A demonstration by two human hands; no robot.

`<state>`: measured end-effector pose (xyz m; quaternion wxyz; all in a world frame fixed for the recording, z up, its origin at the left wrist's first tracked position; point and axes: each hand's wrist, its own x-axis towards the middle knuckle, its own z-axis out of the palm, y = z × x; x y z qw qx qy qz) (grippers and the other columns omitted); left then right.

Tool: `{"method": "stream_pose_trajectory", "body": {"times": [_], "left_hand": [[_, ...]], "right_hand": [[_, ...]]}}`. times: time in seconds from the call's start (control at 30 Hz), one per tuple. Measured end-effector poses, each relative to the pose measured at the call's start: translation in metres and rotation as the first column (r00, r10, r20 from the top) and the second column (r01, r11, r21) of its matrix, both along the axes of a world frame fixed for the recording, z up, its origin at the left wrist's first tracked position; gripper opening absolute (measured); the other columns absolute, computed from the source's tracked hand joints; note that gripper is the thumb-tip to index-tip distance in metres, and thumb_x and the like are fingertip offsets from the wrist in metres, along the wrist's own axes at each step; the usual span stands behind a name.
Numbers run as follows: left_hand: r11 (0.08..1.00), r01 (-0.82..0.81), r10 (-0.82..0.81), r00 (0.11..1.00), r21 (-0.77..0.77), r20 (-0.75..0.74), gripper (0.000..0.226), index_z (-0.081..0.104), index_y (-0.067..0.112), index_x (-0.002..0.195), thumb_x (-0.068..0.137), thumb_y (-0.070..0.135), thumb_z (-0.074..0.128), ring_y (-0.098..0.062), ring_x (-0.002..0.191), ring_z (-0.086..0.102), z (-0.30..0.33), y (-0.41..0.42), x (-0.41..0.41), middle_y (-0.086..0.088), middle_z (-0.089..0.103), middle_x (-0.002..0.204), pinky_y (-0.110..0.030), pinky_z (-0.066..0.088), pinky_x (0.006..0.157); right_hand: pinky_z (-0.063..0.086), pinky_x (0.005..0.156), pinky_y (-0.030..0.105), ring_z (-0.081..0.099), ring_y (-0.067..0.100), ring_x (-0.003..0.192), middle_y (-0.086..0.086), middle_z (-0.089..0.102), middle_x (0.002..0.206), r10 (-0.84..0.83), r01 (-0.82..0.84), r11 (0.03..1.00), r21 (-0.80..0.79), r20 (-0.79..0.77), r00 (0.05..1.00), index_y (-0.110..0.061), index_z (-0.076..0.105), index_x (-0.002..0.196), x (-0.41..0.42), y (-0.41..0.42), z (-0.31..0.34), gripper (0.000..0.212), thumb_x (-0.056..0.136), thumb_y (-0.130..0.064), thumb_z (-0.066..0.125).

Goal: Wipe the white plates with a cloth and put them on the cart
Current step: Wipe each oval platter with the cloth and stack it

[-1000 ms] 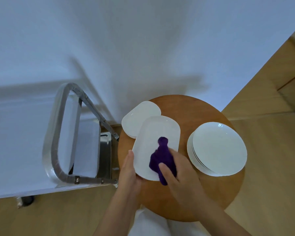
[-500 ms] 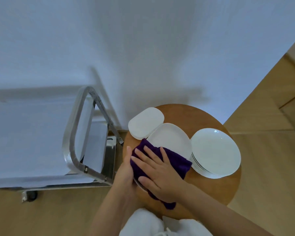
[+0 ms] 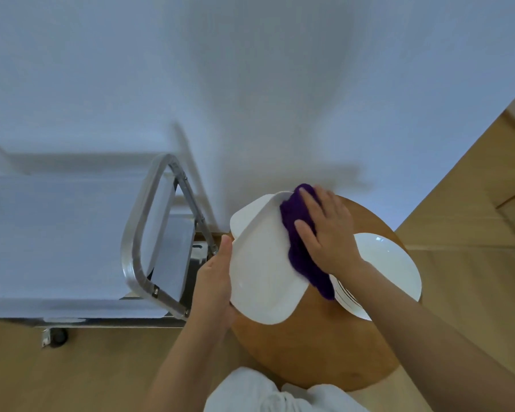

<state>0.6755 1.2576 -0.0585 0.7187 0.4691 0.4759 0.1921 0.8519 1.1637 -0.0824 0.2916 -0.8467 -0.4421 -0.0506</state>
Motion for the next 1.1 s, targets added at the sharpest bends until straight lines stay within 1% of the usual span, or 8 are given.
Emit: {"method": "stream_pose_trajectory", "body": {"times": [0.17,0.23,0.33,0.57,0.67,0.8,0.97,1.1], "left_hand": [[0.996,-0.072,0.075,0.996,-0.047,0.054,0.071,0.067,0.024,0.092,0.049,0.079,0.058,-0.022,0.087,0.069,0.001,0.003,0.012,0.003,0.073,0.074,-0.043,0.054,0.084],[0.997,-0.078,0.079,0.996,-0.025,0.037,0.06,0.065,0.026,0.099,0.068,0.076,0.056,-0.018,0.09,0.066,-0.001,0.002,0.019,0.004,0.071,0.079,-0.04,0.054,0.083],[0.977,-0.174,0.185,0.98,-0.123,0.079,0.03,0.063,0.029,0.09,0.085,0.059,0.056,-0.02,0.079,0.072,-0.004,0.003,0.025,0.004,0.075,0.077,-0.032,0.057,0.064],[0.946,-0.184,0.247,0.942,-0.267,0.225,0.033,0.063,0.02,0.099,0.091,0.051,0.053,-0.016,0.065,0.072,0.005,0.005,0.028,0.0,0.075,0.077,-0.025,0.053,0.045],[0.941,0.089,0.021,0.947,-0.327,0.32,0.052,0.062,0.011,0.114,0.085,0.052,0.054,-0.026,0.081,0.073,0.012,0.02,0.012,-0.01,0.074,0.095,-0.035,0.058,0.059],[0.903,0.29,-0.174,0.921,-0.317,0.348,0.065,0.058,0.007,0.124,0.079,0.053,0.056,-0.032,0.106,0.059,0.024,0.051,0.0,-0.013,0.062,0.116,-0.045,0.049,0.087],[0.865,0.184,0.037,0.905,-0.468,0.424,0.048,0.051,0.01,0.135,0.096,0.038,0.048,-0.036,0.122,0.053,0.039,0.063,0.018,-0.019,0.057,0.132,-0.053,0.048,0.092],[0.863,0.097,0.155,0.883,-0.496,0.442,0.039,0.063,0.009,0.115,0.095,0.04,0.052,-0.036,0.103,0.065,0.04,0.067,0.026,-0.019,0.07,0.11,-0.053,0.051,0.083]], "right_hand": [[0.034,0.099,0.029,0.04,0.016,0.124,0.001,0.04,0.14,-0.191,0.371,0.907,0.198,-0.592,0.783,-0.03,0.023,0.146,-0.025,0.011,-0.001,0.057,0.094,-0.044,0.042],[0.035,0.102,0.026,0.039,0.012,0.127,-0.004,0.039,0.143,-0.174,0.479,0.842,0.248,-0.715,0.677,-0.03,0.02,0.147,-0.043,0.016,-0.003,0.062,0.092,-0.044,0.046],[0.03,0.077,-0.003,0.04,-0.006,0.111,-0.021,0.036,0.135,-0.091,0.551,0.778,0.3,-0.815,0.572,-0.036,0.016,0.145,-0.064,0.019,-0.005,0.07,0.088,-0.043,0.056],[0.046,0.068,0.01,0.05,-0.002,0.107,-0.02,0.047,0.127,0.064,0.567,0.751,0.339,-0.891,0.449,-0.043,0.028,0.138,-0.085,0.02,-0.005,0.076,0.078,-0.027,0.073],[0.052,0.08,0.018,0.055,0.002,0.108,-0.015,0.054,0.126,0.128,0.443,0.823,0.356,-0.875,0.466,-0.035,0.039,0.136,-0.061,0.003,0.006,0.071,0.077,-0.017,0.074],[0.052,0.088,0.025,0.057,0.003,0.108,-0.016,0.055,0.126,0.205,-0.009,0.971,0.238,-0.815,0.542,-0.041,0.038,0.137,-0.03,-0.02,0.03,0.074,0.076,-0.022,0.075],[0.047,0.069,0.005,0.054,-0.008,0.101,-0.026,0.05,0.118,0.212,-0.111,0.977,0.183,-0.754,0.622,-0.043,0.031,0.14,-0.026,-0.004,0.05,0.077,0.077,-0.03,0.073],[0.045,0.072,0.009,0.053,-0.009,0.1,-0.033,0.05,0.111,0.173,0.012,0.971,0.239,-0.736,0.654,-0.045,0.034,0.137,-0.032,0.0,0.05,0.072,0.077,-0.033,0.073]]}}
